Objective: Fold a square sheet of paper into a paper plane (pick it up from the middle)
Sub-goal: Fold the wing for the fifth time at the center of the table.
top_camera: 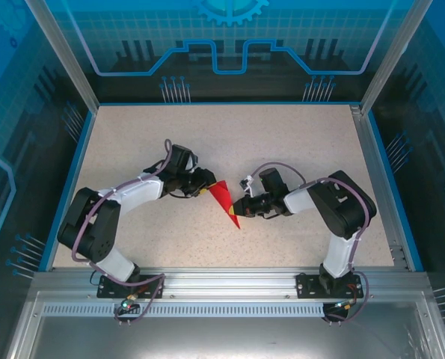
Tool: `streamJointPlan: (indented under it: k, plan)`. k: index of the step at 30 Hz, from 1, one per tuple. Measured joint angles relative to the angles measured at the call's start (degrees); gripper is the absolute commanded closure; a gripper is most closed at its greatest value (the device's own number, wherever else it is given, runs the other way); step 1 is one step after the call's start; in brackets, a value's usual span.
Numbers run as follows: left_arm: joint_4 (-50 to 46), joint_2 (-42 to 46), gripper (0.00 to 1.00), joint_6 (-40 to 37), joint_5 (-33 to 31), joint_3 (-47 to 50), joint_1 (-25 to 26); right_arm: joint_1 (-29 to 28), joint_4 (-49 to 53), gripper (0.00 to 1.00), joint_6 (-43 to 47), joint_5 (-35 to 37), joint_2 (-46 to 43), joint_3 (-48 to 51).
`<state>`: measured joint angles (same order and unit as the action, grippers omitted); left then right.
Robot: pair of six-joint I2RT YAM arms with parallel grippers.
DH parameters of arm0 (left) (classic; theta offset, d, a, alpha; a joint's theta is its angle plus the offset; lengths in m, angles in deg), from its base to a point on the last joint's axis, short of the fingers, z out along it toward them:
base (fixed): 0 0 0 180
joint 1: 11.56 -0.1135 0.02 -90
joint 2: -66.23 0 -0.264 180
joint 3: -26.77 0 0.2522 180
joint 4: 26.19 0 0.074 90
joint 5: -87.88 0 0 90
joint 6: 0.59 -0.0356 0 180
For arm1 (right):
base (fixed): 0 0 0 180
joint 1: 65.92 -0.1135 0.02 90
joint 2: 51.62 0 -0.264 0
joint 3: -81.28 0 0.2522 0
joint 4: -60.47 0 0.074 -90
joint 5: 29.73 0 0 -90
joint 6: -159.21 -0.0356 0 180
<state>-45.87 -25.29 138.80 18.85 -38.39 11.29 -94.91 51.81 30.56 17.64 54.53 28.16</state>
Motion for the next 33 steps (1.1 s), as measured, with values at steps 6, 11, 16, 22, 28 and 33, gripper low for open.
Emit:
streamJointPlan:
  k: [6, 11, 16, 22, 28, 33]
  plan:
    - [4.2, -1.3, 0.61, 0.0, 2.1, 1.6, 2.0, 1.5, -2.0, 1.00, -2.8, -3.2, 0.7, 0.0]
    - [7.3, -2.6, 0.59, -0.1, 3.6, 2.0, 3.4, 3.1, -3.9, 1.00, -5.0, -5.7, 2.4, -0.1]
    - [10.6, -4.4, 0.58, -0.3, 4.6, 2.1, 4.8, 3.2, -4.2, 1.00, -6.2, -6.6, 3.9, -0.2]
    - [13.6, -6.6, 0.58, -0.3, 5.1, 2.1, 5.2, 3.2, -4.3, 0.95, -6.6, -6.5, 3.9, -0.4]
    - [13.9, -8.3, 0.58, -0.3, 5.3, 2.1, 5.2, 3.2, -3.4, 0.85, -6.0, -6.3, 3.8, -0.7]
    - [13.9, -9.0, 0.59, -0.3, 5.2, 2.0, 5.2, 2.9, -1.4, 0.78, -4.7, -6.1, 3.1, -1.5]
